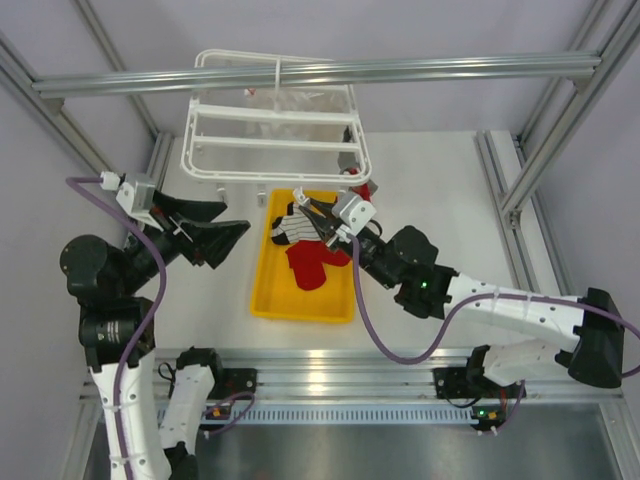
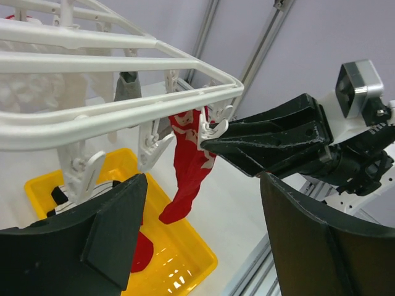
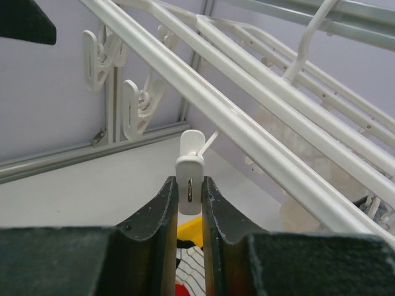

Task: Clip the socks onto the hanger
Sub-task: Open the clamp at the hanger.

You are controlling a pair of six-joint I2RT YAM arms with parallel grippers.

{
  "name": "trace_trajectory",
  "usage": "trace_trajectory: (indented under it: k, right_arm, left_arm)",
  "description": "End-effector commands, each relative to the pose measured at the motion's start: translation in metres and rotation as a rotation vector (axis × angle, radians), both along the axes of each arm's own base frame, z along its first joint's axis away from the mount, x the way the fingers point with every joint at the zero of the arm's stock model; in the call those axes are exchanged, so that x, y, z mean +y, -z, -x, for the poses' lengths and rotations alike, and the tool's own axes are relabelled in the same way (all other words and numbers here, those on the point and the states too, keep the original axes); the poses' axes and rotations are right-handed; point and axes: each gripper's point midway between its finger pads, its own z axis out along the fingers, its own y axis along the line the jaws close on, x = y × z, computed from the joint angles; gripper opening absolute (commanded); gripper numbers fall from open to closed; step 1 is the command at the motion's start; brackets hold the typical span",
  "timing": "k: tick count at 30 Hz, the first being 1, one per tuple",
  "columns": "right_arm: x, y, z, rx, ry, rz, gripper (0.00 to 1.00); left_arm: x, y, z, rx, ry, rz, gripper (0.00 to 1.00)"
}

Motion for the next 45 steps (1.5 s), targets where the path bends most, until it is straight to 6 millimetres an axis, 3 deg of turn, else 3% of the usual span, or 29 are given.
trace_trajectory:
  k: [1, 12, 16, 21, 25, 27, 30, 31, 33, 34, 36, 40, 41, 42, 45]
  right_arm:
    - [0.004, -0.018, 0.014, 0.009, -0.098, -0.008, 0.00]
    - [0.015, -0.013, 0.017, 0.028, -0.166, 0.059, 0.00]
    - [0.017, -0.014, 0.016, 0.033, -0.168, 0.061, 0.00]
    - [0.021, -0.009, 0.009, 0.065, -0.162, 0.072, 0.00]
    - [0.022, -0.005, -0.001, 0.102, -0.148, 0.065, 0.00]
    - [0.023, -0.006, -0.002, 0.109, -0.148, 0.064, 0.00]
    - [0.024, -0.005, -0.004, 0.111, -0.147, 0.068, 0.00]
    - [0.024, -0.004, -0.004, 0.113, -0.144, 0.070, 0.00]
    - [0.025, -0.001, -0.005, 0.120, -0.141, 0.077, 0.00]
    - [0.024, 0.000, -0.006, 0.122, -0.136, 0.077, 0.00]
    - [0.023, 0.000, -0.007, 0.128, -0.132, 0.075, 0.00]
    - [0.019, 0.002, -0.011, 0.141, -0.123, 0.068, 0.00]
    - [0.017, 0.002, -0.009, 0.139, -0.130, 0.066, 0.00]
    - [0.016, 0.002, -0.008, 0.136, -0.137, 0.065, 0.00]
    - [0.013, 0.000, -0.004, 0.105, -0.157, 0.059, 0.00]
  left_arm:
    - [-0.009, -0.031, 0.013, -0.106, 0.077, -0.013, 0.79]
    - [-0.015, -0.031, 0.002, 0.021, 0.178, 0.028, 0.76]
    - [-0.011, -0.050, -0.015, 0.014, 0.158, 0.010, 0.74]
    - [-0.015, -0.063, -0.019, 0.026, 0.200, 0.018, 0.74]
    - [-0.013, -0.066, -0.042, 0.034, 0.180, 0.018, 0.73]
    - [-0.013, -0.082, -0.048, 0.022, 0.160, 0.029, 0.73]
    - [-0.020, -0.086, -0.071, 0.044, 0.140, 0.001, 0.72]
    - [-0.037, -0.087, -0.068, 0.040, 0.178, -0.014, 0.72]
    - [-0.049, -0.088, -0.078, 0.028, 0.158, -0.060, 0.72]
    - [-0.065, -0.089, -0.070, 0.024, 0.209, -0.064, 0.73]
    - [-0.073, -0.085, -0.075, 0.014, 0.205, -0.080, 0.73]
    - [-0.098, -0.073, -0.058, -0.032, 0.223, -0.148, 0.69]
    - [-0.103, -0.060, -0.056, -0.014, 0.235, -0.167, 0.67]
    - [-0.101, -0.061, -0.043, -0.035, 0.249, -0.168, 0.66]
    - [-0.099, -0.044, -0.028, -0.043, 0.274, -0.166, 0.60]
